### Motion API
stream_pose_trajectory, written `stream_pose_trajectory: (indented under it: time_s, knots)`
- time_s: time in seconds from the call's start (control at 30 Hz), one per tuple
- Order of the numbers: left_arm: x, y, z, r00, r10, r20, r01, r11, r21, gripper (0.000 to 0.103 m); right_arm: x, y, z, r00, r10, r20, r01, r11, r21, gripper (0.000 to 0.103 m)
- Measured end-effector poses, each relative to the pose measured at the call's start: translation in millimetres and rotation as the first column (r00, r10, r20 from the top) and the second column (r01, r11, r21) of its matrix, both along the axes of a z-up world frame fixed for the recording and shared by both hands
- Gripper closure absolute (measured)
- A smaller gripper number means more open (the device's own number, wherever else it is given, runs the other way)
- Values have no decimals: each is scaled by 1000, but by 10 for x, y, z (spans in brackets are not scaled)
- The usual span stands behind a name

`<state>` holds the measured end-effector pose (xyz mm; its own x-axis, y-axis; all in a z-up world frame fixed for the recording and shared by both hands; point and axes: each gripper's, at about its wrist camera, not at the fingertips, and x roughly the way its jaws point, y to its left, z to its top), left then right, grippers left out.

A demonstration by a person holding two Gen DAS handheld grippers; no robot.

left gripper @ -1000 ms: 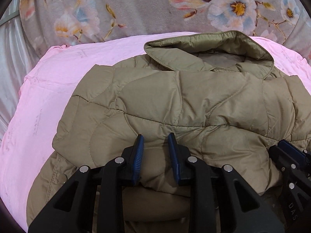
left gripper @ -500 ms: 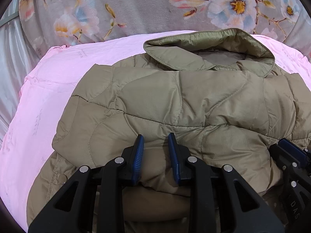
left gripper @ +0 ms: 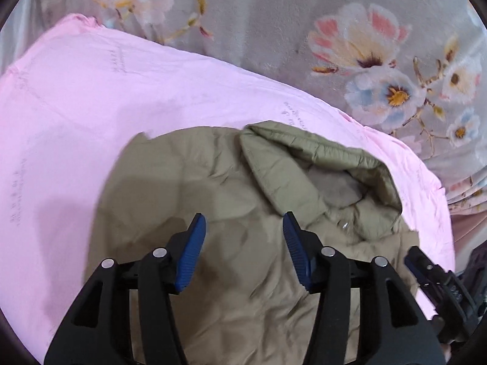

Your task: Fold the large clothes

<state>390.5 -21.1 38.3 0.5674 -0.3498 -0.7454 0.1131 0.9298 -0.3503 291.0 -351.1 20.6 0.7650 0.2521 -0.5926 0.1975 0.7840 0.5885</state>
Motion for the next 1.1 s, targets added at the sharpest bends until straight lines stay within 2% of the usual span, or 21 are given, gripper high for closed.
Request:
stream_pose_trajectory:
  time_s: [0.17, 0.23, 0.27, 0.3, 0.33, 0.4, 0.43, 0.5, 0.57, 0.6, 0.67, 0.73, 0.9, 1.0, 1.1]
  knots:
    - [443, -201, -274, 992, -17, -124, 2, 993, -120, 52, 439, -137, -245, 999, 4, -51, 3, 990, 141, 47]
    - [497, -317, -353, 991, -32, -131, 19, 995, -100, 55, 538, -120, -278, 998, 20, -60, -11, 988, 154, 51]
    - [495, -345, -360, 991, -39, -127, 27, 995, -95, 64, 567, -95, -276, 997, 31, -64, -22, 989, 146, 56]
    - [481, -392, -366, 991, -60, -119, 49, 994, -95, 78, 595, -56, -250, 997, 52, -57, -44, 990, 135, 75]
    - [475, -411, -359, 990, -68, -124, 57, 994, -92, 83, 612, -17, -209, 996, 74, -51, -67, 991, 118, 91]
    - [409, -418, -266, 994, -82, -73, 76, 993, -88, 94, 552, 29, -96, 996, 88, -12, -87, 993, 83, 97]
    - [384, -415, -214, 995, -85, -50, 81, 994, -78, 96, 493, 51, 1, 996, 92, 21, -93, 994, 55, 98]
    - [285, -422, -94, 995, -99, 4, 99, 995, -32, 97, 415, 109, 115, 996, 88, 31, -87, 995, -44, 99]
    - [231, -481, -106, 993, -116, 23, 115, 992, 49, 98, 421, 183, 73, 996, 83, -27, -86, 983, -163, 99]
    - [221, -542, -182, 992, -125, 16, 123, 987, 107, 98, 432, 200, 12, 995, 85, -57, -94, 978, -185, 99]
    - [224, -595, -348, 992, -126, -3, 125, 978, 167, 98, 466, 214, -159, 989, 82, -123, -106, 974, -198, 102]
    - [210, -607, -442, 992, -125, 2, 122, 975, 184, 98, 478, 208, -274, 986, 82, -148, -110, 975, -194, 103]
    - [209, -657, -453, 991, -129, 20, 121, 966, 230, 97, 493, 160, -294, 983, 89, -163, -119, 974, -190, 103]
    - [197, -570, -421, 992, -123, 15, 118, 975, 188, 95, 433, 110, -235, 983, 79, -167, -108, 979, -173, 103]
    - [112, -369, -271, 994, -112, 13, 110, 985, 130, 92, 221, -11, -9, 990, 58, -130, -74, 990, -117, 88]
